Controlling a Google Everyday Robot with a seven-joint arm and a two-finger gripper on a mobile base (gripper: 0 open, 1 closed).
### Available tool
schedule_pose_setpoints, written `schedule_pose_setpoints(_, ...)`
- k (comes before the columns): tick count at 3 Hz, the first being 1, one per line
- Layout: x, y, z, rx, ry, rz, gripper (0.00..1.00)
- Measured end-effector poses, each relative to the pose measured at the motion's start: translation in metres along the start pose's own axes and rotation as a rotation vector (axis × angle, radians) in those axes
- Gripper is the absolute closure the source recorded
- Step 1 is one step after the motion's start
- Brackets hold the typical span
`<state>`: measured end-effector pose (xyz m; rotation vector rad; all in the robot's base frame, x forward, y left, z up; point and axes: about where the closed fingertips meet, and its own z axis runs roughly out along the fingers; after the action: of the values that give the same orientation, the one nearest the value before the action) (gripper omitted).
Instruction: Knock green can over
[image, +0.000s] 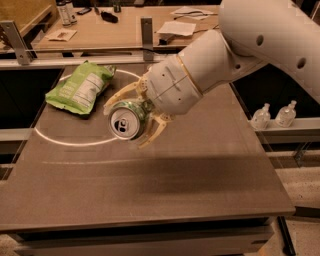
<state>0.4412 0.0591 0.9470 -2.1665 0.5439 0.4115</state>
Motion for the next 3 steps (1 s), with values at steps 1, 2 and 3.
schedule_pose_setpoints(1,0.001,0.002,0.001,-0.011,0.013,-0.015,1.00)
schedule_pose_setpoints(2,0.003,0.005,0.002,-0.039,0.112,-0.074,1.00)
schedule_pose_setpoints(3,0.011,0.018,-0.003,-0.109,0.278,-0.233,1.00)
